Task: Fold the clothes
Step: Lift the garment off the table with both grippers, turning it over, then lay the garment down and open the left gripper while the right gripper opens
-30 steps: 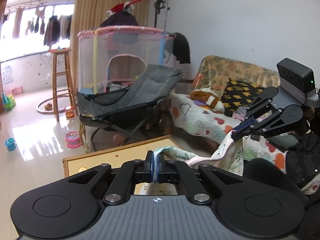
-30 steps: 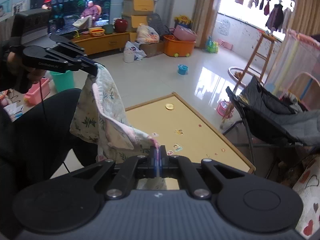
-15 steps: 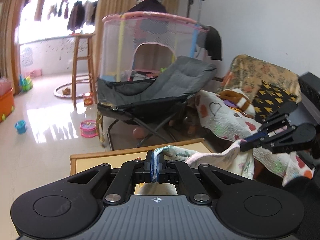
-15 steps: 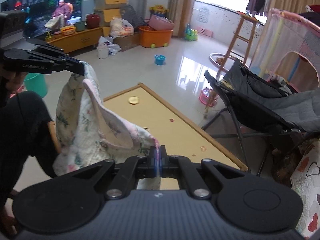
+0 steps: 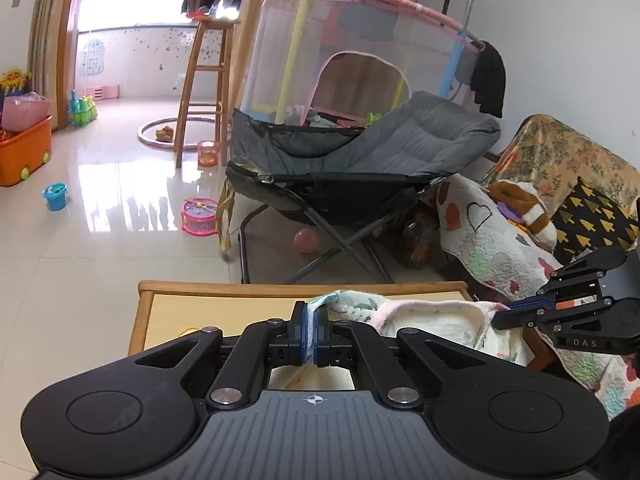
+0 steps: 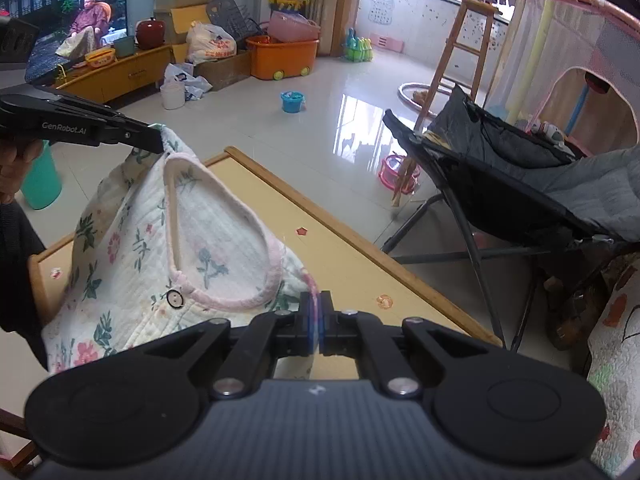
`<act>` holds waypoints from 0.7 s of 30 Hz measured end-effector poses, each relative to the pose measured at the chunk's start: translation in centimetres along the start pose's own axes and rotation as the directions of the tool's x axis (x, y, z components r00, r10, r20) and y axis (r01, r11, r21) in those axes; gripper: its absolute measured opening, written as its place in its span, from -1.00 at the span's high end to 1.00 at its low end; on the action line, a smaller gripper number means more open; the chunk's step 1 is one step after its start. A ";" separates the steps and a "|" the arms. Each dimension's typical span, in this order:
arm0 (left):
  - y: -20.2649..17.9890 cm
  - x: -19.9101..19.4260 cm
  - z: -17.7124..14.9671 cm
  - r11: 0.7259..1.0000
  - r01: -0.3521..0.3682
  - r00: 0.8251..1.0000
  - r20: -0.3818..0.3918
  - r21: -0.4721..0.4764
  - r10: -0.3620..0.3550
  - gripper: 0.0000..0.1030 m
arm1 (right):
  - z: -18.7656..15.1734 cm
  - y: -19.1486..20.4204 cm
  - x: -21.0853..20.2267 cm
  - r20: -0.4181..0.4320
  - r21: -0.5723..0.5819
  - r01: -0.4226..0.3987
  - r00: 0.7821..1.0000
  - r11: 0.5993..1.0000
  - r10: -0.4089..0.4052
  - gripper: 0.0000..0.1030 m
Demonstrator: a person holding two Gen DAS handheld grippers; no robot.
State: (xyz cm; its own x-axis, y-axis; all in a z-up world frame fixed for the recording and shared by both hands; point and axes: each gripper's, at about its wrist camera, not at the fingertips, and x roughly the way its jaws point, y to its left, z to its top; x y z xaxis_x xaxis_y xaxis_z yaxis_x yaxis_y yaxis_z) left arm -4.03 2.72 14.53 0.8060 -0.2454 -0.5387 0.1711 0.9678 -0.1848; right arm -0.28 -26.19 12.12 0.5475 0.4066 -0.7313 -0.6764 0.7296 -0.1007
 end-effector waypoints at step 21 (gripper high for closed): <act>2.2 12.2 -0.2 0.993 -0.080 0.991 -0.103 0.082 0.089 0.95 | -0.1 -2.0 6.8 -0.091 0.052 0.068 0.994 0.996 -0.063 0.95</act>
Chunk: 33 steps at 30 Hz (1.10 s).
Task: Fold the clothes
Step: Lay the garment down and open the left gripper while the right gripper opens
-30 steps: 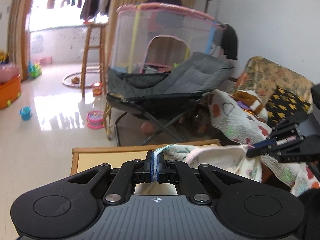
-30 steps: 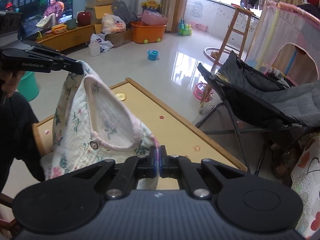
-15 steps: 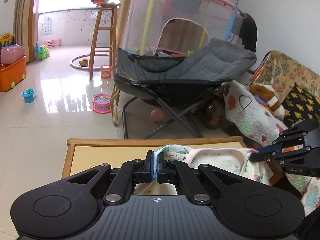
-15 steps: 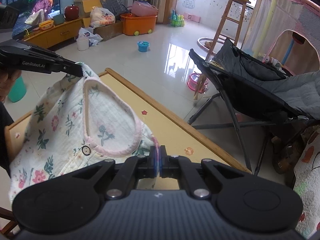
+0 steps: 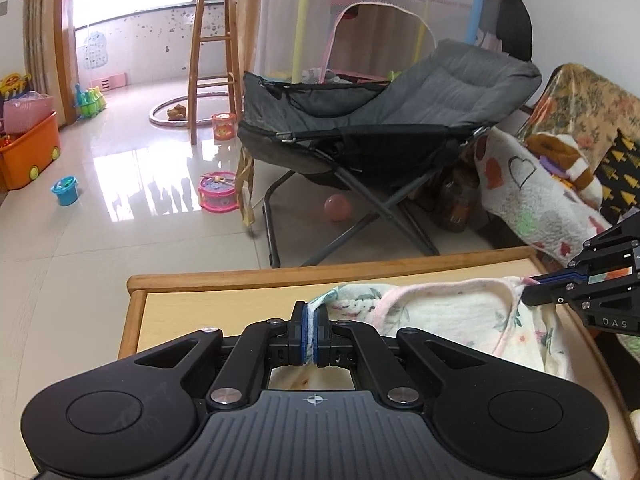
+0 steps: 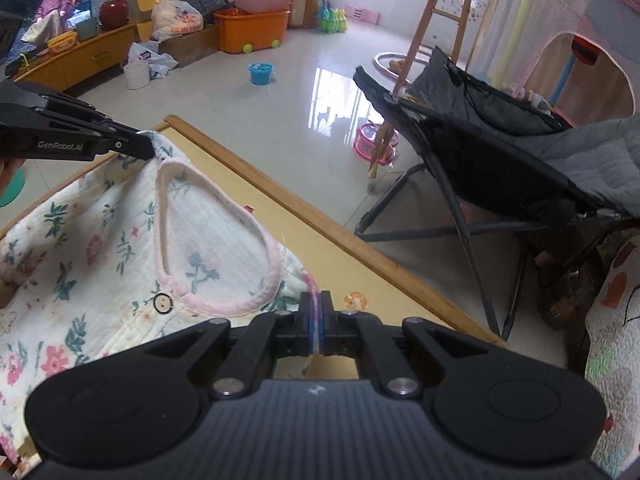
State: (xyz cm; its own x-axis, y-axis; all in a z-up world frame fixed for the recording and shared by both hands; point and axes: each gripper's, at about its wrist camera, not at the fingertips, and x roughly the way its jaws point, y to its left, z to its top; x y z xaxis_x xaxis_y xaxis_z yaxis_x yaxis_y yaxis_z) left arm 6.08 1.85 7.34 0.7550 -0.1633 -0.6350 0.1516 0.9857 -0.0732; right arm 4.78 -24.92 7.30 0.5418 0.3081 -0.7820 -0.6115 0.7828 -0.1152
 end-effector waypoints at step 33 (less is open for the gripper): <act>-0.2 4.7 -1.3 0.987 -0.110 0.992 -0.048 0.121 0.116 0.61 | -1.2 -2.4 4.6 -0.051 0.125 0.024 0.999 0.992 -0.017 0.86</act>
State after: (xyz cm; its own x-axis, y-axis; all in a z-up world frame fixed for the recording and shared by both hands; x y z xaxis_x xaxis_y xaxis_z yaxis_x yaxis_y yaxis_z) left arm 8.76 0.90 3.42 0.7360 -0.0455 -0.6754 0.1442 0.9854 0.0907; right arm 8.07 -26.07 3.28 0.5219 0.2663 -0.8104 -0.5219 0.8511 -0.0565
